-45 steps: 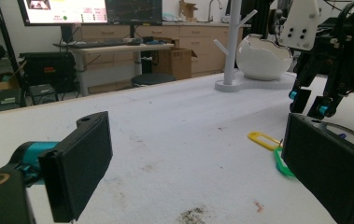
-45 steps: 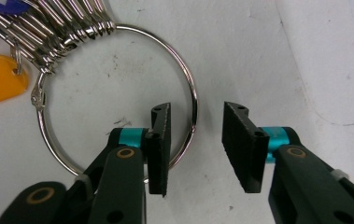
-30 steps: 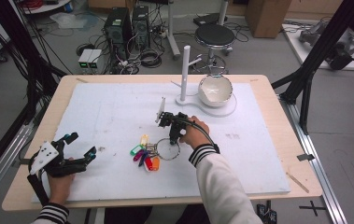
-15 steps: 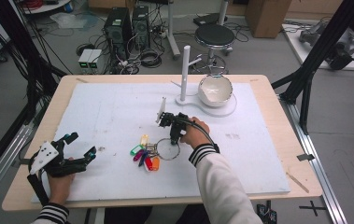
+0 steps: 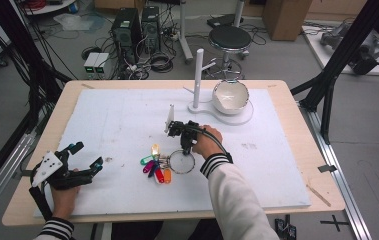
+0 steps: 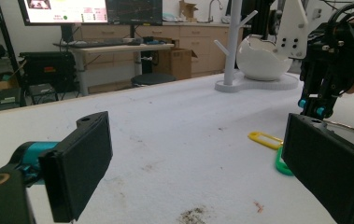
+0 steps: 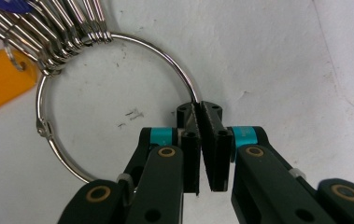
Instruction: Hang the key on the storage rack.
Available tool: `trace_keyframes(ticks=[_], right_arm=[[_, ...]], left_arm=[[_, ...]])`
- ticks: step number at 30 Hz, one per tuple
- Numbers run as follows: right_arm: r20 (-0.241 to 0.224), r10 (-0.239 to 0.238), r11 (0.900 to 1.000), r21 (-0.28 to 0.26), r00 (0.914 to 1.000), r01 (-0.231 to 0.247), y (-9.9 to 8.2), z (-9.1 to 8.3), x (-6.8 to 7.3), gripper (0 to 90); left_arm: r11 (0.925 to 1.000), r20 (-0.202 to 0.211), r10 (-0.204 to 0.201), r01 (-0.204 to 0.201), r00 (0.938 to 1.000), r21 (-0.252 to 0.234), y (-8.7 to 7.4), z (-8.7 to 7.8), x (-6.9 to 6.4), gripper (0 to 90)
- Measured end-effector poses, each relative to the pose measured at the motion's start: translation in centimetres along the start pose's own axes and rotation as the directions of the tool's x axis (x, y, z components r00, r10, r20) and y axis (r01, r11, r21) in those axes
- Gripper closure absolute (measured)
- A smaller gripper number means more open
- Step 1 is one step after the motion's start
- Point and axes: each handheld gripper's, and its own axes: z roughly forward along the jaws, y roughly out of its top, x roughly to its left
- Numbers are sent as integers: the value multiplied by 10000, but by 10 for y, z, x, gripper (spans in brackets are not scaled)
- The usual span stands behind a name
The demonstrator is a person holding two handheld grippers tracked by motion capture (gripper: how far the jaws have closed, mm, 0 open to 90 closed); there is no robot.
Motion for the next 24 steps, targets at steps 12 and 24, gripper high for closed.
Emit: trace_keyframes(ticks=[12,24], right_arm=[[-453,-63,9879,-1552,9990,-8,-20,-27,-8,877],[-609,498,9287,-3644,9969,-687,-54,-59,-20,880]], left_arm=[[10000,-5,0,0,10000,3,0,0,0,91],[10000,13,53,-53,10000,24,0,0,0,91]])
